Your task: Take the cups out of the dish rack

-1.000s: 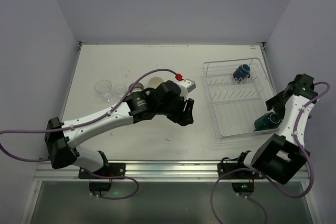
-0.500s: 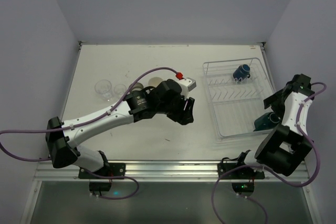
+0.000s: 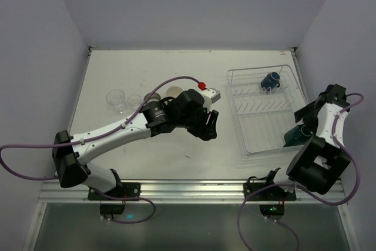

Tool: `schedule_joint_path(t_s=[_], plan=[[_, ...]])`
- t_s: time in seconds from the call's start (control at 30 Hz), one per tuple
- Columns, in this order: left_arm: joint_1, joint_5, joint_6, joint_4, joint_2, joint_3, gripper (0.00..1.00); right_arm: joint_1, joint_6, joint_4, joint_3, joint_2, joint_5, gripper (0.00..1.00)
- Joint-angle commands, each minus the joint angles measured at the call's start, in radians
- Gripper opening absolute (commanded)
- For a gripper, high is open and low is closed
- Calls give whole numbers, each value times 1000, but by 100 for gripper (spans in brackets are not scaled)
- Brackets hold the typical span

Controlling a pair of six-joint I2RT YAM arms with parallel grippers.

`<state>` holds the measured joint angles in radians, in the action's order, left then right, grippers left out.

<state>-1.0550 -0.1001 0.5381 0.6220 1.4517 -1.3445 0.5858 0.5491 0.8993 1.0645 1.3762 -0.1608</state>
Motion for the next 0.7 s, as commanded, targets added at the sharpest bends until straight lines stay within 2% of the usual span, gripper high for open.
schedule_joint_path(t_s=[0.0, 0.5, 0.6, 0.63, 0.67], plan=[[0, -16, -20, 8, -5, -33, 58, 5, 0, -51, -14, 15, 7, 95], [-3, -29, -12, 8, 16, -31, 59, 2, -20, -128, -69, 32, 24, 89], [-3, -27, -12, 7, 18, -33, 59, 2, -21, -129, -69, 30, 23, 84], [-5, -27, -12, 7, 19, -33, 59, 0, -24, -131, -69, 30, 33, 74], [-5, -27, -13, 5, 21, -33, 59, -3, -26, -132, -69, 29, 37, 70]])
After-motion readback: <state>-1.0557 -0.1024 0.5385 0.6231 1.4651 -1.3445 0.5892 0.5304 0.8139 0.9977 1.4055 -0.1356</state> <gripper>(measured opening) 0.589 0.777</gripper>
